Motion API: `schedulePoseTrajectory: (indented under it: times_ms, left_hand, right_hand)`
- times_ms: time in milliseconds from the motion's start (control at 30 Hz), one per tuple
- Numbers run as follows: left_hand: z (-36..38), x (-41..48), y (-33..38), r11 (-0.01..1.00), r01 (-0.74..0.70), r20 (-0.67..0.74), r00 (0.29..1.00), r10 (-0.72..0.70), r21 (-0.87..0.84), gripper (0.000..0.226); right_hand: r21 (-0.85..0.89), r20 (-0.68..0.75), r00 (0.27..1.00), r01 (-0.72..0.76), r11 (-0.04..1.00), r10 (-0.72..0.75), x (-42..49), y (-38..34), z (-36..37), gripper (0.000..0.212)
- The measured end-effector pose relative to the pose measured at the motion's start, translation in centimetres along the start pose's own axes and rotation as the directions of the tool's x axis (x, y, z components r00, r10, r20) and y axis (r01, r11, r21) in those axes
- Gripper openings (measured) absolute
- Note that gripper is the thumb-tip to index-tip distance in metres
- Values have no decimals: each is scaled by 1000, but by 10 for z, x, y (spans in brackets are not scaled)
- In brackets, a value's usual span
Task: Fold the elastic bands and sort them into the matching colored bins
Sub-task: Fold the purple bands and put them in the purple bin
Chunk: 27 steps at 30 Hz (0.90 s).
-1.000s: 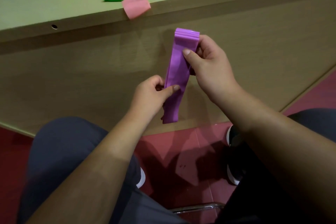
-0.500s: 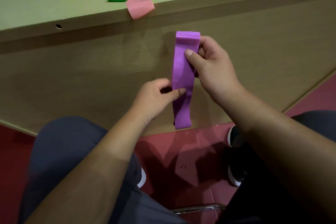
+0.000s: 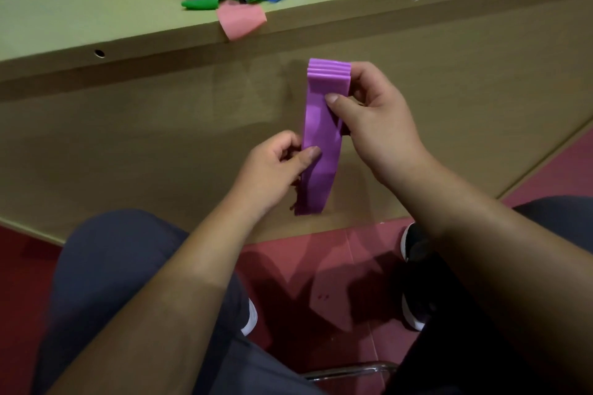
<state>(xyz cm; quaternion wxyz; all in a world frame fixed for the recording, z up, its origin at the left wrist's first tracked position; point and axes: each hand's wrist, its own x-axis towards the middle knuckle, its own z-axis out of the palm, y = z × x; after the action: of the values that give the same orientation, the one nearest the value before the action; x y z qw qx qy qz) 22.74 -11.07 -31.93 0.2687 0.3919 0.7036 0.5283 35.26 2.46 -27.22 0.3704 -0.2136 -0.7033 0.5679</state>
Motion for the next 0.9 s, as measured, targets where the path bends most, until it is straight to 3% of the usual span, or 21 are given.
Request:
schedulePoseTrajectory:
  times_ms: [300,433,567,733,900]
  left_hand:
    - [-1,-2,2,999,23,37,999,-25,47,15]
    - [-13,0,9,988,-22,74,997,11,150,10]
    - [-27,9,22,987,-144,-37,989,142,-66,32]
    - [-32,13,27,963,-209,-136,973,187,-169,19]
    - [-24,13,21,967,-217,-165,967,194,-133,7]
  right_hand:
    - [26,40,999,9,1000,-10,0,1,0,28]
    - [49,59,998,-13,999,10,0,2,0,27]
    - [42,88,995,-52,998,48,-4,3,5,27]
    - [6,196,976,-103,995,100,-8,4,15,30]
    - [-59,144,957,-244,968,250,-7,8,17,23]
